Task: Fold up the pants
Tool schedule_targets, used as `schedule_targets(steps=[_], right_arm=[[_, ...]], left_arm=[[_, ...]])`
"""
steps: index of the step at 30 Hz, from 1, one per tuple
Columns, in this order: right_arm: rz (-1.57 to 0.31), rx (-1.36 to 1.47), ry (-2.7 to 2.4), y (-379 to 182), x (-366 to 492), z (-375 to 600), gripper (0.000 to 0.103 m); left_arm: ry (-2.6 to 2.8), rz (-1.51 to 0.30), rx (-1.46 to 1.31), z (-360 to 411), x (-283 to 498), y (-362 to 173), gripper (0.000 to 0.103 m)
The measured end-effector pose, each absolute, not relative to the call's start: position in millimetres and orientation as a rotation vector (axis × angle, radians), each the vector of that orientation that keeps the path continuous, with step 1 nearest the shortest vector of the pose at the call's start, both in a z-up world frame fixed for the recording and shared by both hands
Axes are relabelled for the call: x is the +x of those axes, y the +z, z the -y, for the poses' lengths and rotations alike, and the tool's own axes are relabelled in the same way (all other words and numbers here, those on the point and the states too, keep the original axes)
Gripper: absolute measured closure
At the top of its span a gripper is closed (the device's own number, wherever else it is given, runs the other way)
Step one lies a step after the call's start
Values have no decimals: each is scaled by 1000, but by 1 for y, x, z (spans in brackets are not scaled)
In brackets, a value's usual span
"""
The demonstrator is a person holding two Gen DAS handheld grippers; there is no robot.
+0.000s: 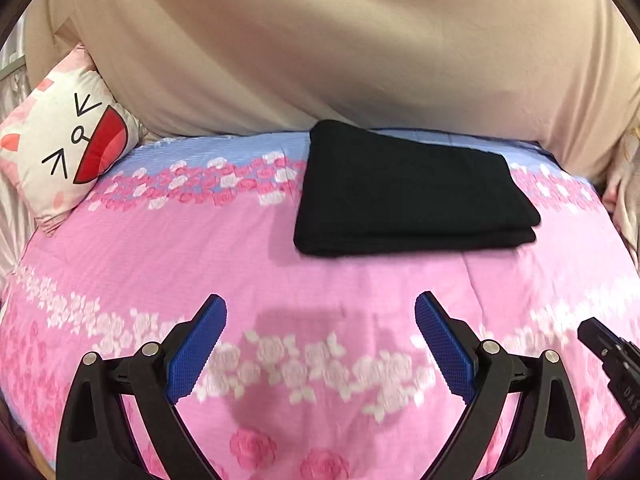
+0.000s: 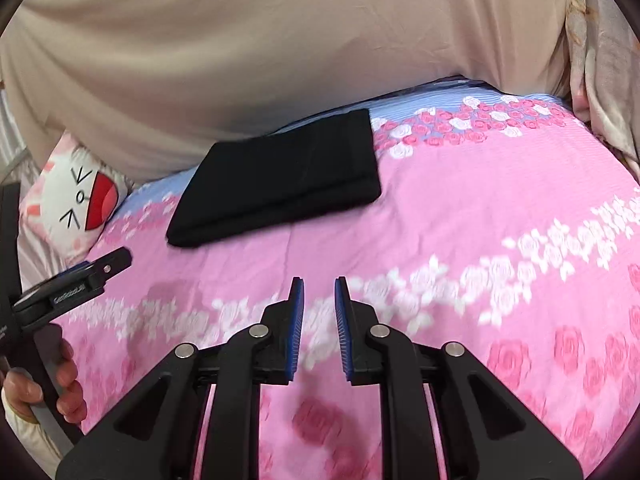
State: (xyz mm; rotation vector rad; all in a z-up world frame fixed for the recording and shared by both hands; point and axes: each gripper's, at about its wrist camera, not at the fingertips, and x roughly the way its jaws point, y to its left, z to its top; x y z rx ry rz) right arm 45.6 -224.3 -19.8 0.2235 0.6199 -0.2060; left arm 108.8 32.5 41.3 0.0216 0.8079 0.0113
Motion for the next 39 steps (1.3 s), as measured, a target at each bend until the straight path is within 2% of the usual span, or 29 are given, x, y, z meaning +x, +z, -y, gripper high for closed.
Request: schedule_targets(steps=[7, 8, 9, 10, 12, 20, 31, 39], right_arm=[[-575, 147, -229, -7, 32, 201, 87], [-565, 136, -234, -4, 31, 198, 84], [-547, 125, -236, 0, 29, 195, 72], [-531, 121, -239, 4, 27, 193, 51], [-475, 91, -254, 16, 21, 184, 31], [-446, 39, -258, 27, 19, 170, 31], [-463, 46, -273, 21, 22, 172, 31], [-475, 37, -272, 18, 24, 170, 31]], left_arm=[[24, -766, 83, -22, 83, 48, 10], [24, -756, 89, -20, 81, 50, 9], [32, -745, 97, -19, 78, 53, 9], [44, -728, 110, -17, 74, 57, 8], [55, -699, 134, -14, 67, 64, 5], [26, -676, 127, -11, 60, 78, 5], [22, -661, 62, -19, 62, 68, 5], [-7, -640, 114, -14, 56, 66, 5]])
